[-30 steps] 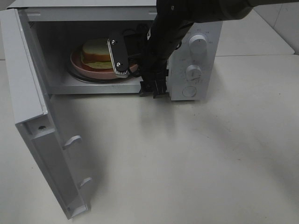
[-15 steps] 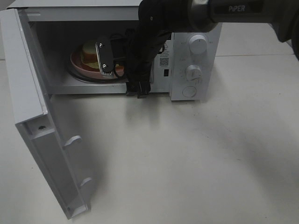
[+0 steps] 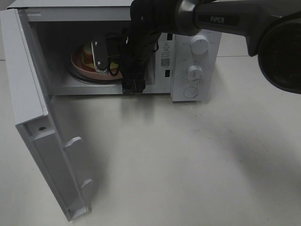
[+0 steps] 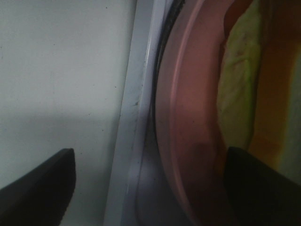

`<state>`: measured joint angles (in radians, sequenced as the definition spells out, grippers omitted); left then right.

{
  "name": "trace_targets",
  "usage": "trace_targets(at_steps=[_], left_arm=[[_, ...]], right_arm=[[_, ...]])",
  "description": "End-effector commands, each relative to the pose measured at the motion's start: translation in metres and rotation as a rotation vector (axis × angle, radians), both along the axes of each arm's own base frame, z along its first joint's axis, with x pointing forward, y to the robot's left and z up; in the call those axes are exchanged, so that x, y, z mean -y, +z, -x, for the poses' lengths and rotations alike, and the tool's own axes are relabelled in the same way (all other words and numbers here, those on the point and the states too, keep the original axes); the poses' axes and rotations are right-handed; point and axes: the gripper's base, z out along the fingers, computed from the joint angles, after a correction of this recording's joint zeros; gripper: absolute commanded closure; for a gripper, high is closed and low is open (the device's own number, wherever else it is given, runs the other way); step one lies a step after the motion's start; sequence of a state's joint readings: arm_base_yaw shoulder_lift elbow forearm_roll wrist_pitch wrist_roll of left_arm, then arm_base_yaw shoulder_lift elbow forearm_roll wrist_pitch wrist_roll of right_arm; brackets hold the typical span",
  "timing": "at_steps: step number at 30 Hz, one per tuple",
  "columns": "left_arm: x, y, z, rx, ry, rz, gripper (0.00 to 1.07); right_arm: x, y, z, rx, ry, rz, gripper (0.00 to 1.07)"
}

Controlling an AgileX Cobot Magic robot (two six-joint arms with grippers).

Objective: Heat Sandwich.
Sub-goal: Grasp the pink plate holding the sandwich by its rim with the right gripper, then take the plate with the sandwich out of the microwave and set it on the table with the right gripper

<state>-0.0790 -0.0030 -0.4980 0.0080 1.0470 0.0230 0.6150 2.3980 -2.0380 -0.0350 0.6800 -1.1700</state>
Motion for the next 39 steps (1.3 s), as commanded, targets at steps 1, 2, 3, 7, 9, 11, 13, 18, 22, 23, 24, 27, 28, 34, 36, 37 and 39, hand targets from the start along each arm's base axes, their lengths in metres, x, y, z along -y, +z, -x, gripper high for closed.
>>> trace_targets(at_steps=[1, 2, 3, 7, 9, 11, 13, 18, 22, 23, 24, 27, 28, 34, 36, 37, 39], left_arm=[[0.000, -0.001, 0.002, 0.028, 0.005, 0.002, 0.04], [0.000, -0.001, 0.002, 0.028, 0.005, 0.002, 0.04], [0.000, -0.001, 0.002, 0.028, 0.005, 0.002, 0.04], [0.000, -0.001, 0.002, 0.028, 0.005, 0.002, 0.04], [0.000, -0.001, 0.002, 0.028, 0.005, 0.002, 0.04], [0.000, -0.001, 0.002, 0.028, 0.005, 0.002, 0.04], [0.000, -0.001, 0.002, 0.028, 0.005, 0.002, 0.04], [0.000, -0.001, 0.002, 0.028, 0.005, 0.002, 0.04], [0.000, -0.001, 0.002, 0.028, 0.005, 0.002, 0.04], [0.000, -0.001, 0.002, 0.028, 0.005, 0.002, 0.04], [0.000, -0.001, 0.002, 0.028, 0.005, 0.002, 0.04], [0.000, -0.001, 0.002, 0.028, 0.005, 0.002, 0.04], [0.000, -0.001, 0.002, 0.028, 0.005, 0.002, 0.04], [0.000, -0.001, 0.002, 0.028, 0.005, 0.002, 0.04], [0.000, -0.001, 0.002, 0.028, 0.005, 0.002, 0.04], [0.000, -0.001, 0.002, 0.028, 0.005, 0.002, 0.04], [0.000, -0.001, 0.002, 0.028, 0.005, 0.002, 0.04]], right_arm=[[-0.003, 0.001, -0.003, 0.011, 0.002, 0.001, 0.25], [-0.004, 0.003, -0.005, 0.020, 0.002, -0.006, 0.25], [-0.007, 0.003, -0.004, 0.024, 0.007, -0.009, 0.26], [-0.011, -0.003, -0.006, 0.029, 0.011, -0.013, 0.26], [-0.012, -0.005, -0.006, 0.027, 0.012, -0.012, 0.27], [-0.014, -0.013, -0.008, 0.018, 0.011, -0.009, 0.27], [-0.014, -0.015, -0.009, 0.018, 0.010, -0.010, 0.28], [-0.015, -0.021, -0.011, 0.005, -0.025, -0.022, 0.37], [-0.015, -0.021, -0.011, -0.004, -0.039, -0.024, 0.62], [-0.014, -0.021, -0.010, -0.009, -0.047, -0.023, 0.80], [-0.014, -0.021, -0.011, -0.011, -0.057, -0.025, 0.90], [-0.014, -0.021, -0.011, -0.014, -0.071, -0.030, 1.07], [-0.014, -0.021, -0.011, -0.013, -0.074, -0.030, 1.07], [-0.013, -0.021, -0.010, -0.021, -0.074, -0.020, 1.07], [-0.013, -0.021, -0.009, -0.027, -0.071, -0.014, 1.07], [-0.012, -0.022, -0.009, -0.031, -0.067, -0.008, 1.07], [-0.012, -0.021, -0.007, -0.048, -0.044, 0.004, 1.07]])
